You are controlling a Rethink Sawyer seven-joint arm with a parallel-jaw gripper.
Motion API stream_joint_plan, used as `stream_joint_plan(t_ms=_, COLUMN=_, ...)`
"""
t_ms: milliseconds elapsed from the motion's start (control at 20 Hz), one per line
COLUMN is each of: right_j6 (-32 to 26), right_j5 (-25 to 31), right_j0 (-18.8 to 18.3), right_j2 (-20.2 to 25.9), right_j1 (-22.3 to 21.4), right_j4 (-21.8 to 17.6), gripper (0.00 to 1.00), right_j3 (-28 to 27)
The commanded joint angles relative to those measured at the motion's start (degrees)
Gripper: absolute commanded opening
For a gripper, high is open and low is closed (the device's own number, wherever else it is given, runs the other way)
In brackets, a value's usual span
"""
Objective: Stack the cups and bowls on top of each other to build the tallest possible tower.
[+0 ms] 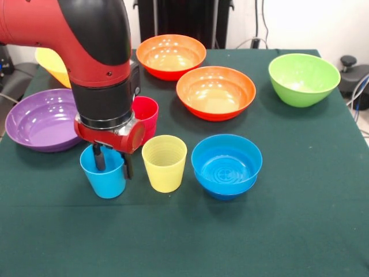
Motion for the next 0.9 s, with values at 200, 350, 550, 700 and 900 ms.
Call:
stream_joint_plan(t_ms=200, right_j6=-5.6, right_j5=2.0, right_j0=1.8, right_j2=0.2, right_j1=2.4, right_j4=-3.3, gripper=1.00, right_j3=1.8)
stream_joint_plan(t_ms=350, right_j6=-5.1, right_j5=2.5, right_j0=2.0, right_j2=-0.3, right_j1=2.3, right_j4=-3.2, gripper=1.00, right_j3=2.0)
stream_joint_plan(t_ms=550, right_j6=-5.2, right_j5=3.8, right_j0=2.3, right_j2=-0.5, right_j1=2.3, right_j4=-3.1, gripper=1.00, right_j3=1.3)
stream_joint_plan(t_ms=700, right_j6=-5.5, right_j5=4.6, right_j0=2.4, right_j2=-0.6, right_j1=2.3, right_j4=-3.0, gripper=0.00, right_j3=0.7)
stream_joint_plan(t_ms=900, right_j6=-5.8, right_j5=5.6, right_j0=2.6, right_j2=-0.7, right_j1=2.0, right_j4=-3.0, gripper=0.00, right_j3=0.2)
